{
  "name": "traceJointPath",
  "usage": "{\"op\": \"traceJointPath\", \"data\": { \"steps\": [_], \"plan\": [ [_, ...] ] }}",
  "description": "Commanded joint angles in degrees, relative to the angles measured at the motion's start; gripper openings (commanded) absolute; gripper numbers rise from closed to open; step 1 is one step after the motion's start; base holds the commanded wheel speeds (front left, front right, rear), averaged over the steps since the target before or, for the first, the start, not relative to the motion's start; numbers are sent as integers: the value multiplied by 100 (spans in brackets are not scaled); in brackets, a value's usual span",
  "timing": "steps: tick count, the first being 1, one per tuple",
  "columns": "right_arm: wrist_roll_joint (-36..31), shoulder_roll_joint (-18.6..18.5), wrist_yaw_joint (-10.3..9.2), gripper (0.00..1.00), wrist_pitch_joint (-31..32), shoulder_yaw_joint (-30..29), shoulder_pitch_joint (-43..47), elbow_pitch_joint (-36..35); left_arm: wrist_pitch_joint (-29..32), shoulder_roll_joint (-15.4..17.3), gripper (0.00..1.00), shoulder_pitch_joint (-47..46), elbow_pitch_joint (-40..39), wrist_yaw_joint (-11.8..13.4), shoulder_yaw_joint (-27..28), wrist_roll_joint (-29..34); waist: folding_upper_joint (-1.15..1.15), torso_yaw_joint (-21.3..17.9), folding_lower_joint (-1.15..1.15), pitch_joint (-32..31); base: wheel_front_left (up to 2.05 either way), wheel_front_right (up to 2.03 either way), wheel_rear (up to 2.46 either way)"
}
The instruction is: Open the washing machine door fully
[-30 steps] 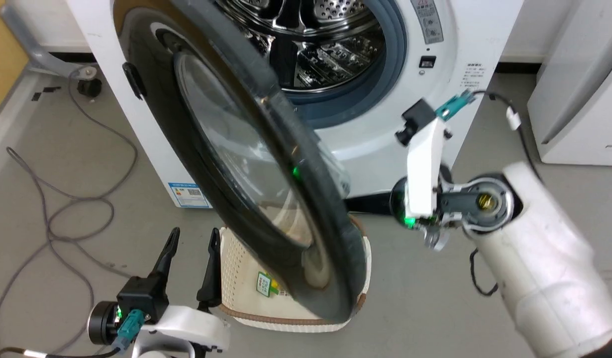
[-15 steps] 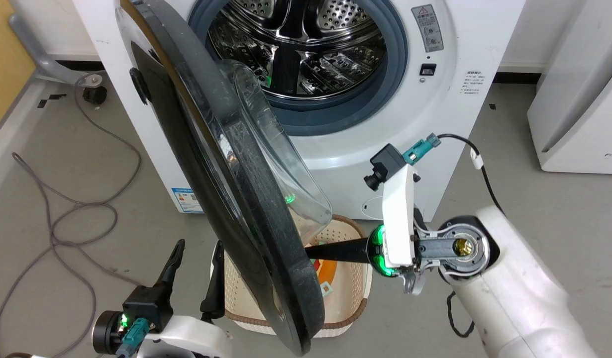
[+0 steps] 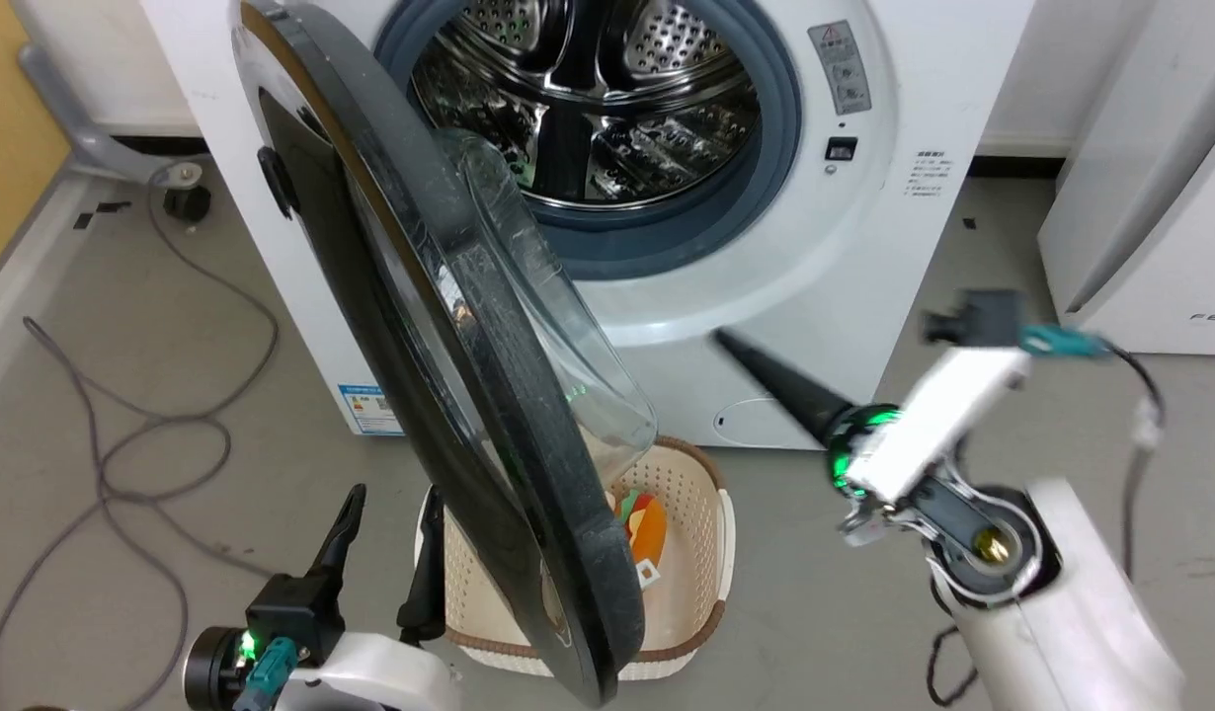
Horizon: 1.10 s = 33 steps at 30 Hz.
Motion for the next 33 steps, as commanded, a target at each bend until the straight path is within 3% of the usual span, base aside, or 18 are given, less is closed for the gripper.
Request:
{"op": "traceJointPath", "data": {
  "steps": [1, 10, 11, 13, 20, 27, 33],
  "plan": [
    [-156, 31, 6, 100, -457, -122, 247, -99, -30, 6, 100, 123, 12, 30, 7, -16, 0, -27, 1, -48, 0, 0, 0],
    [-1560, 33, 6, 100, -2433, -615, 1406, -341, -30, 6, 100, 345, 85, 72, 62, -30, 0, -264, 1, -253, 0, 0, 0],
    [-2212, 34, 6, 100, -2899, -821, 1767, -398, -30, 6, 100, 391, 106, 79, 64, -28, 0, -307, 1, -293, 0, 0, 0],
    [-2773, 34, 6, 100, -3165, -1015, 1986, -459, -30, 6, 100, 405, 113, 84, 76, -25, 0, -336, 1, -301, 0, 0, 0],
    [-4538, 34, 6, 100, -3550, -1623, 2535, -754, -30, 6, 100, 374, 115, 90, 133, -20, 0, -404, 1, -244, 0, 0, 0],
    [-6135, 34, 6, 100, -3805, -1779, 2764, -1306, -30, 6, 100, 296, 82, 65, 218, 20, 0, -433, 1, -113, 0, 0, 0],
    [-6829, 34, 6, 100, -3863, -1656, 2896, -1462, -30, 6, 100, 217, 46, 49, 263, 59, 0, -434, 1, -7, 0, 0, 0]
  ]
}}
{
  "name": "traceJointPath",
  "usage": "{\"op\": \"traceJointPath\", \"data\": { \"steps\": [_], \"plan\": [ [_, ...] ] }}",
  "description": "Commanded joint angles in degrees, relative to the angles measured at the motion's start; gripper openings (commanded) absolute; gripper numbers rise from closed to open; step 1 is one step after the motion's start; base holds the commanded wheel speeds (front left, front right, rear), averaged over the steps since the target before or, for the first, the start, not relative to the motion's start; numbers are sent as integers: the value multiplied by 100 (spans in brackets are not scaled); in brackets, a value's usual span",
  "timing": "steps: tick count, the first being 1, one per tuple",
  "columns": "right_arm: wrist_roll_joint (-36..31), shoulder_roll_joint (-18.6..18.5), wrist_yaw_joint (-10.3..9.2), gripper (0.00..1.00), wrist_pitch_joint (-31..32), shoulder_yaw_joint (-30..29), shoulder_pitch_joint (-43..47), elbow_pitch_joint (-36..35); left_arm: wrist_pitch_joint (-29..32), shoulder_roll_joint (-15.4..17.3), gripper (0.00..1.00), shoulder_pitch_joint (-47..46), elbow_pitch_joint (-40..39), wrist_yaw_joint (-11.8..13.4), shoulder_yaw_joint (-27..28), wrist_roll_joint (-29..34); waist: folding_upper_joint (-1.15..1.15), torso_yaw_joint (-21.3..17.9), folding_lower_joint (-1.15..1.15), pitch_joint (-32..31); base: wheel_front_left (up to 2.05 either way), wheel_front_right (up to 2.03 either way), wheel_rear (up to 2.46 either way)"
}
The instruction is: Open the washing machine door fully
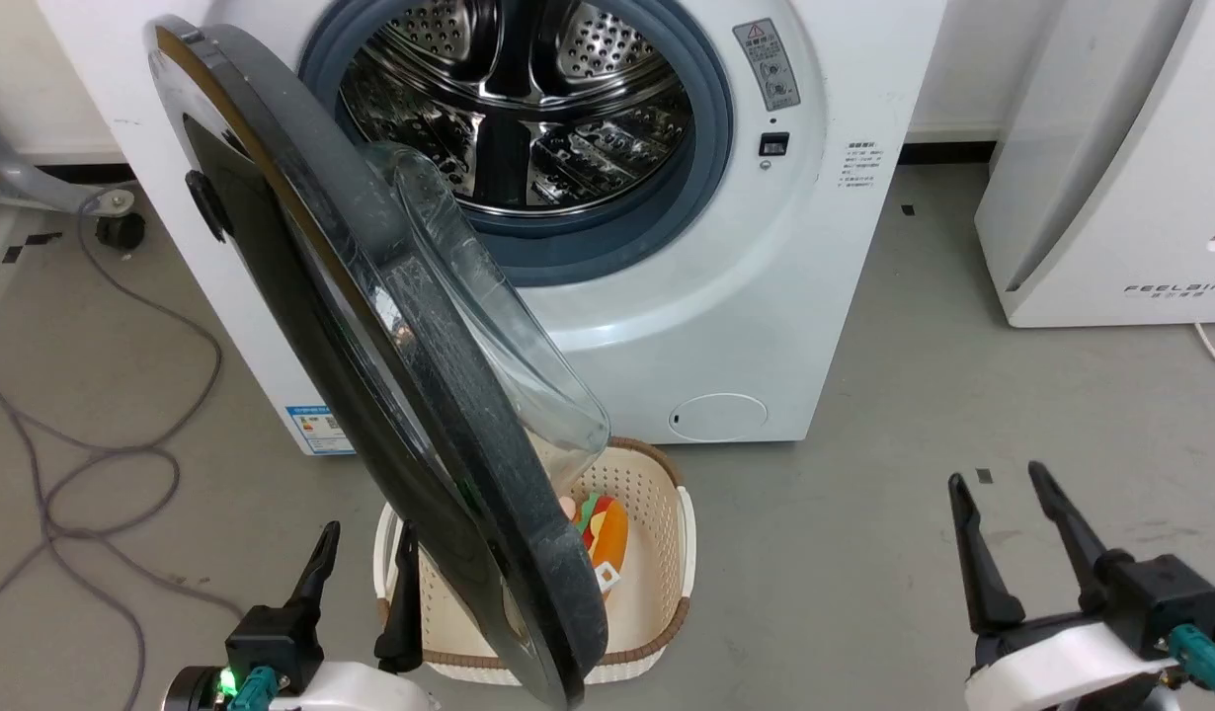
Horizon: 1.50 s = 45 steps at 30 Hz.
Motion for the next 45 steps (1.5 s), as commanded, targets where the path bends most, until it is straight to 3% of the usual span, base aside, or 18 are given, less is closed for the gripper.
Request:
{"op": "traceJointPath", "data": {
  "steps": [1, 9, 10, 11, 30, 37, 45],
  "plan": [
    [-88, 16, 3, 100, -35, 25, 128, 42, -30, 6, 100, -92, -10, -20, 14, 31, 0, 9, 0, 35, 0, 0, 0],
    [4, 16, 3, 100, -189, 55, 159, 442, -30, 6, 100, -152, 27, -42, -5, 36, 0, 35, 0, 97, 0, 0, 0],
    [28, 16, 3, 100, -215, 64, 156, 484, -30, 6, 63, -158, 31, -45, -3, 36, 0, 38, 0, 99, 0, 0, 0],
    [60, 16, 3, 100, -233, 73, 155, 521, -30, 6, 0, -160, 35, -47, 1, 38, 0, 37, 0, 98, 0, 0, 0],
    [334, 16, 3, 100, -353, 122, 109, 745, -30, 45, 0, -201, -445, -33, 194, 73, 0, 31, 0, 90, 0, 0, 0],
    [363, 16, 3, 100, -376, 131, 62, 783, -30, 36, 0, -349, -1465, 92, 380, -45, 0, 44, 0, 127, 0, 0, 0],
    [392, 16, 3, 100, -395, 151, 48, 793, -30, 20, 0, -467, -3396, 264, 330, -139, 0, 33, 0, 158, 0, 0, 0]
  ]
}}
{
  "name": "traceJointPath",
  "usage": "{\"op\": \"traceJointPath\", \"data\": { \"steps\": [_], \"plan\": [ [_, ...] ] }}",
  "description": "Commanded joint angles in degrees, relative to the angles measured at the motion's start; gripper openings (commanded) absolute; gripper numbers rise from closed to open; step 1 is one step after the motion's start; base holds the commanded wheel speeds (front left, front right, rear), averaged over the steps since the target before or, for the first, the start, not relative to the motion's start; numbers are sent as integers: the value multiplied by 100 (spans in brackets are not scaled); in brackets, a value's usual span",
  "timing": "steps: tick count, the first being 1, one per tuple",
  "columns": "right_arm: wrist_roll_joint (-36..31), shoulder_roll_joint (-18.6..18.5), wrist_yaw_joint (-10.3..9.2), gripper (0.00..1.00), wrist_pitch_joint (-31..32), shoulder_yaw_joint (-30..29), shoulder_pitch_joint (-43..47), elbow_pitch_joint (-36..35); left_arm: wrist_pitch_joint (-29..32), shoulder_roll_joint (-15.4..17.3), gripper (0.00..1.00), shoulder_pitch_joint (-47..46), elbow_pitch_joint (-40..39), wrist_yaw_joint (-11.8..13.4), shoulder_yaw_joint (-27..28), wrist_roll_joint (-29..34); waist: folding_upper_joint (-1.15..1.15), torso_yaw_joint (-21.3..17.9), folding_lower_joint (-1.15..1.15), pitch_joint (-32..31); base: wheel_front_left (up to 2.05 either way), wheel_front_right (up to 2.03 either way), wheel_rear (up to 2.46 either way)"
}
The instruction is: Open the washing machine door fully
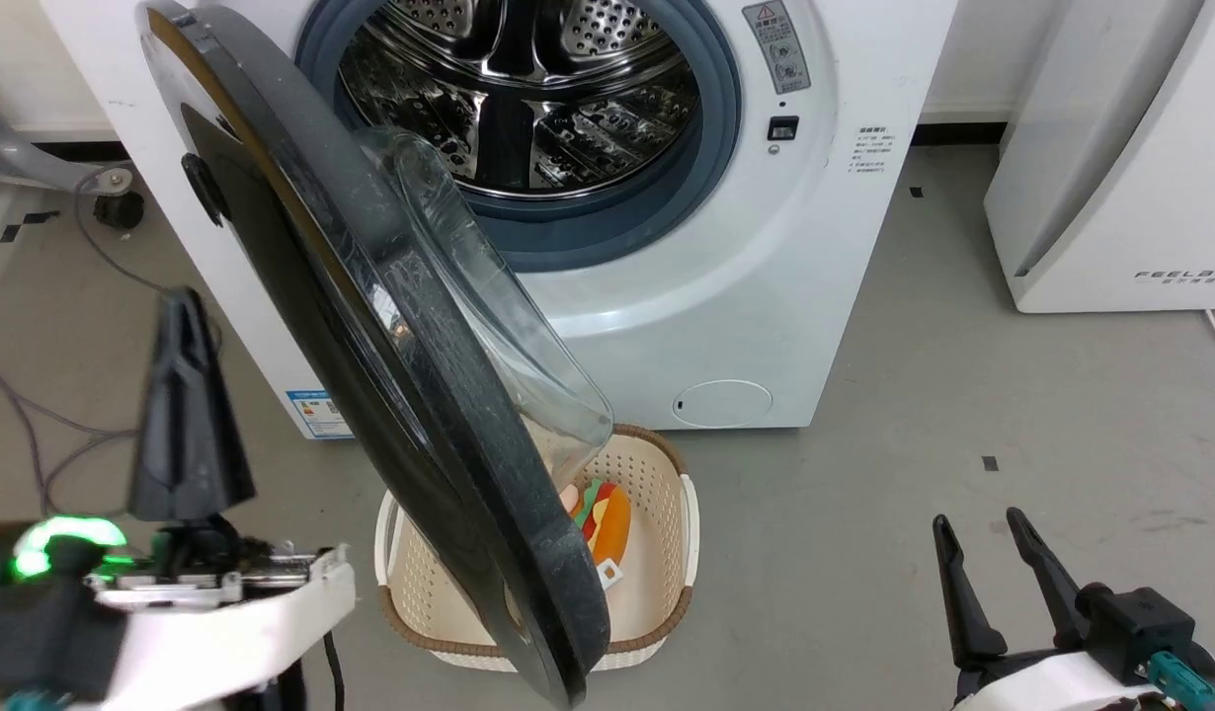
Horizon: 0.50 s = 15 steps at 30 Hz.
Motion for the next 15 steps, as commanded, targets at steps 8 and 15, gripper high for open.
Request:
{"op": "traceJointPath", "data": {
  "steps": [8, 15],
  "plan": [
    [42, 16, 3, 100, -50, 28, -61, 30, -25, 0, 0, -132, -1462, -11, -574, -382, 0, -20, 0, 46, 0, 0, 0],
    [40, 16, 3, 100, -61, 9, -82, 76, 266, 4, 0, -26, -1724, -356, -1708, -585, 0, 9, 0, 49, 0, 0, 0]
  ]
}}
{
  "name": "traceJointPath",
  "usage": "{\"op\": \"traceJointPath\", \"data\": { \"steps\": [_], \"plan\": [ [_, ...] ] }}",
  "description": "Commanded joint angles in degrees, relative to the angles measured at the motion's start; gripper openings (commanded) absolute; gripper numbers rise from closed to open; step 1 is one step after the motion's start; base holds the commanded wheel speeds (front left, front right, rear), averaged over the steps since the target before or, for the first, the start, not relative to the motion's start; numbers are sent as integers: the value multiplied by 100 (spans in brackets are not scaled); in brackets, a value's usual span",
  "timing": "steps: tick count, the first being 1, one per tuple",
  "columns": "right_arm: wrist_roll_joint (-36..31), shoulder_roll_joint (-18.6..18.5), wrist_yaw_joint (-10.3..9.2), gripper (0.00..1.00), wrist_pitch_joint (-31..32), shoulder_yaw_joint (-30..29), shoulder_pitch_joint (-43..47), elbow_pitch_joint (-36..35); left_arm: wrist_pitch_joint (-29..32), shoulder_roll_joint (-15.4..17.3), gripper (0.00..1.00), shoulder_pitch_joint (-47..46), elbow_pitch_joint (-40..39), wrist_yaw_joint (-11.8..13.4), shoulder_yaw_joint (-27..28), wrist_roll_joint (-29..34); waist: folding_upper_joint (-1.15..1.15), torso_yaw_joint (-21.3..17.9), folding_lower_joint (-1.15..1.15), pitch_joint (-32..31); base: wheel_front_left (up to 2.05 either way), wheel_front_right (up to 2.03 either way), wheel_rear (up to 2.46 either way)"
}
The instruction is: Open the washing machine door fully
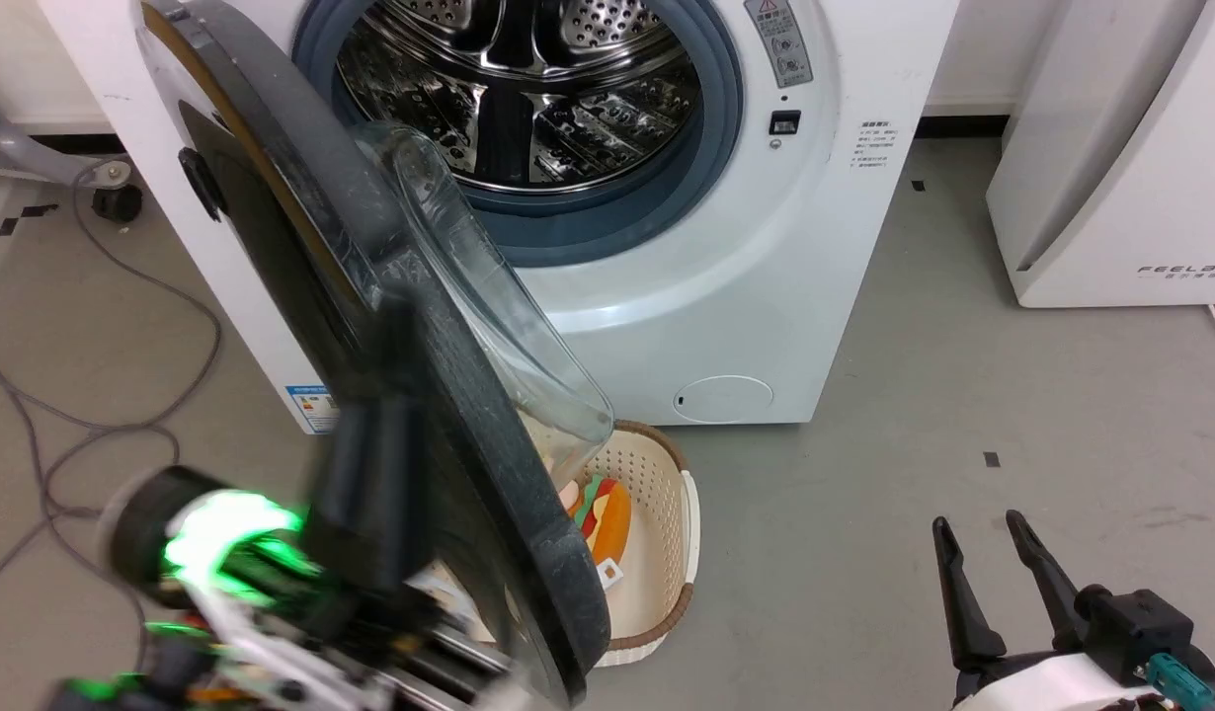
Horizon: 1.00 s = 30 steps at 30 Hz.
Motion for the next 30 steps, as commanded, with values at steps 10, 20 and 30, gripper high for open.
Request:
{"op": "traceJointPath", "data": {
  "steps": [10, 20, 30],
  "plan": [
    [-6, 16, 3, 100, -28, -20, -12, 60, 770, 188, 0, 673, 460, -297, -1411, -288, 0, 31, 0, -117, 0, 0, 0],
    [29, 16, 3, 100, 9, -25, 87, 58, 1515, 371, 0, 1368, 1413, -168, -1948, -375, 0, 71, 0, -202, 0, 0, 0],
    [63, 16, 3, 100, 30, -24, 82, 61, 1411, 245, 0, 803, 2633, -109, -2068, -126, 0, 52, 0, -193, 0, 0, 0]
  ]
}}
